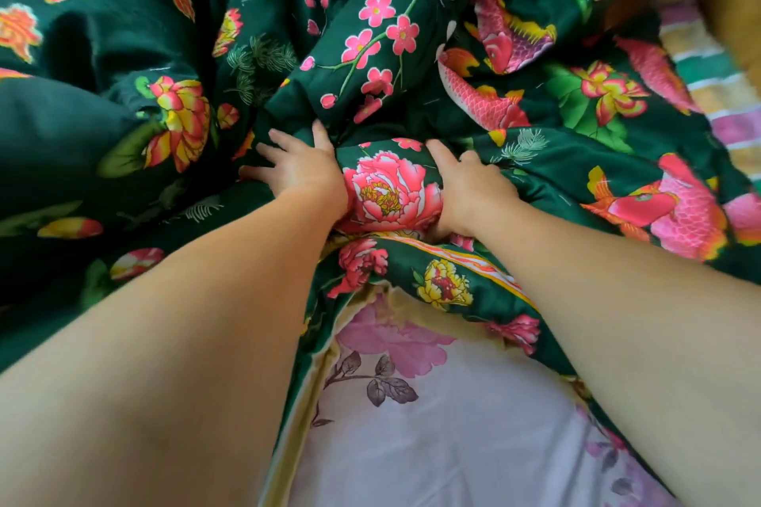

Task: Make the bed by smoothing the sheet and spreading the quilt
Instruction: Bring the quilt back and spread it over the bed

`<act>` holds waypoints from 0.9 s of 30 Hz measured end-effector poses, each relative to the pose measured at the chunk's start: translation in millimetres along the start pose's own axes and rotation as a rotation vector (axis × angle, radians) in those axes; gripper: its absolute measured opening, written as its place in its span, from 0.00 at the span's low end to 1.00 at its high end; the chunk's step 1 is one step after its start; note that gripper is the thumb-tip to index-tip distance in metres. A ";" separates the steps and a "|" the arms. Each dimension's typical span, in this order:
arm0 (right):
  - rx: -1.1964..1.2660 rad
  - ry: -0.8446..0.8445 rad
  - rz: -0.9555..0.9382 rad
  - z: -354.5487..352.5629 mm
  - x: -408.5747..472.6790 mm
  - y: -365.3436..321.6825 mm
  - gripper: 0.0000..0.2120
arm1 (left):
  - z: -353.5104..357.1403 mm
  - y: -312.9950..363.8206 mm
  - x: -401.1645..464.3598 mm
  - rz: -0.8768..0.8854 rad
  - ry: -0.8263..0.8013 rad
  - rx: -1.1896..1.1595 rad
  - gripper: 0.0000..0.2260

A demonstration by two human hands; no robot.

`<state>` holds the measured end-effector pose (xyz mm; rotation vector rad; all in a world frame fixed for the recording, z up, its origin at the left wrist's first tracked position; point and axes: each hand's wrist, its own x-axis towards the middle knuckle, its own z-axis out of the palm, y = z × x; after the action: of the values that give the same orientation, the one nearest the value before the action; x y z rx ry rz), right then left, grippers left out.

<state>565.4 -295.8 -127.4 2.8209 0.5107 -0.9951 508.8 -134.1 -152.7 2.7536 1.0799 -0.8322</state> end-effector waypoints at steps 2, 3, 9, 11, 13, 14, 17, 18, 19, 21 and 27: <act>-0.009 0.067 -0.028 6.4 -21.5 5.5 0.49 | 1.3 -11.8 -24.0 0.128 0.078 0.004 0.38; -0.016 0.075 -0.041 9.3 -35.5 8.2 0.47 | 4.4 -17.5 -38.9 0.197 0.133 0.032 0.36; 0.053 -0.079 -0.096 48.4 -144.1 33.9 0.44 | 28.9 -35.2 -150.2 0.414 0.115 0.203 0.22; 0.045 -0.145 -0.108 64.7 -180.3 43.0 0.45 | 35.3 -40.2 -192.4 0.422 0.038 0.246 0.22; -0.002 -0.144 -0.150 68.9 -218.4 55.6 0.44 | 37.0 -46.0 -235.7 0.415 -0.040 0.250 0.21; -0.030 -0.128 -0.179 67.9 -232.9 62.0 0.42 | 37.4 -48.5 -253.5 0.420 -0.060 0.244 0.20; -0.106 -0.074 -0.262 56.9 -281.8 83.4 0.38 | 40.0 -53.3 -313.9 0.418 -0.081 0.183 0.18; -0.134 -0.052 -0.279 52.8 -297.2 90.1 0.38 | 42.1 -53.4 -332.2 0.401 -0.091 0.146 0.19; -0.154 -0.033 -0.301 48.8 -312.9 97.2 0.37 | 44.2 -53.3 -351.0 0.381 -0.101 0.102 0.19; -0.170 0.025 -0.352 42.5 -346.9 114.7 0.37 | 45.1 -52.3 -391.6 0.341 -0.077 0.014 0.19; -0.115 0.031 -0.403 60.5 -409.0 165.8 0.41 | 40.1 -43.5 -466.7 0.315 -0.036 0.077 0.18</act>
<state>289.1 -577.3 79.6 2.6894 1.1347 -0.9424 179.0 -396.5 56.2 2.8513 0.5954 -0.8873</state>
